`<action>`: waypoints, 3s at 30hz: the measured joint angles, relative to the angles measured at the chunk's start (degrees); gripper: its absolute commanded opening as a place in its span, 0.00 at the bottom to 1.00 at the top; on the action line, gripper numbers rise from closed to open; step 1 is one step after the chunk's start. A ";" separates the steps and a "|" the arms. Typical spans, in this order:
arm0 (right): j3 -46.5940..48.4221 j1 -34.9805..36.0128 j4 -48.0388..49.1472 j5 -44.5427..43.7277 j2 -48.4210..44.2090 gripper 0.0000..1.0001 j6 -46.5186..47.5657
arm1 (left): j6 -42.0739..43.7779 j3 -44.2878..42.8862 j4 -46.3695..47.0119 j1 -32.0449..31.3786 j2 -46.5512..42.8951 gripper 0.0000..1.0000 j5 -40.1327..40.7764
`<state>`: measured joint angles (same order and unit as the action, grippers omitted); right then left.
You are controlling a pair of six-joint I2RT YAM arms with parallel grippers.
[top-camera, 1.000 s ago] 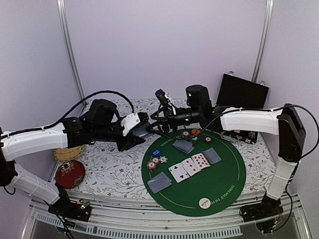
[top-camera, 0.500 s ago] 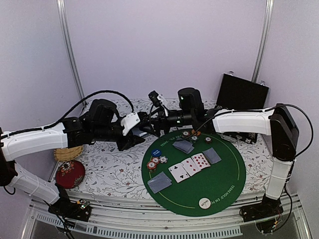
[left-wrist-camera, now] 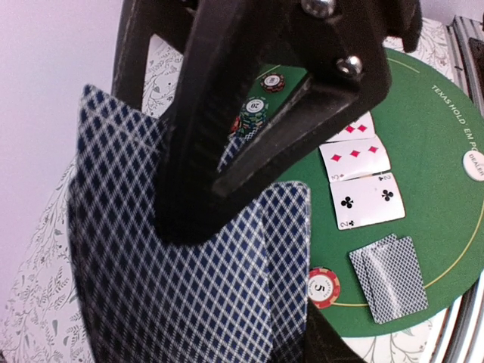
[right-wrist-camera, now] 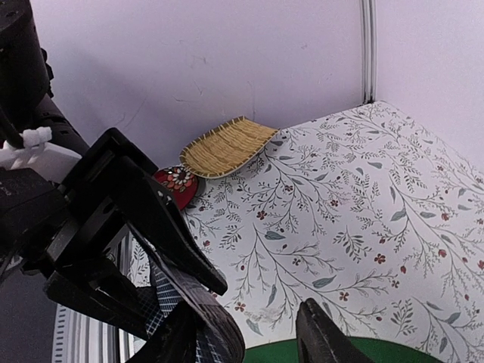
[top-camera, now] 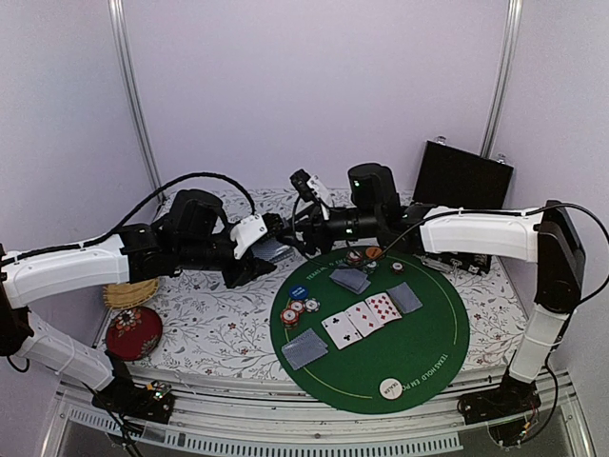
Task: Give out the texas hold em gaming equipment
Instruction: Pick up the poker card from the face-down deck piles, then place the poker card in the community card area.
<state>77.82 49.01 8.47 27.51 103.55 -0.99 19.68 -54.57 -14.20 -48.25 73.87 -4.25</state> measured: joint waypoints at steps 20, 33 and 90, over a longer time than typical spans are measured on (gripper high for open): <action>0.24 -0.31 -8.94 -1.29 -3.96 0.05 1.68 | 0.02 0.00 -0.04 0.00 0.02 0.45 0.42; -0.72 -0.68 -12.96 -3.34 -10.60 0.02 2.54 | 0.04 0.15 -0.04 -0.02 0.02 0.45 0.28; -65.16 -38.60 32.44 -8.83 -16.76 0.55 -74.14 | 0.09 0.17 -0.02 -0.02 0.02 0.45 0.07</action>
<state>12.67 10.41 40.91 18.68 86.78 -75.13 19.77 -54.39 -14.22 -48.27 73.89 -4.19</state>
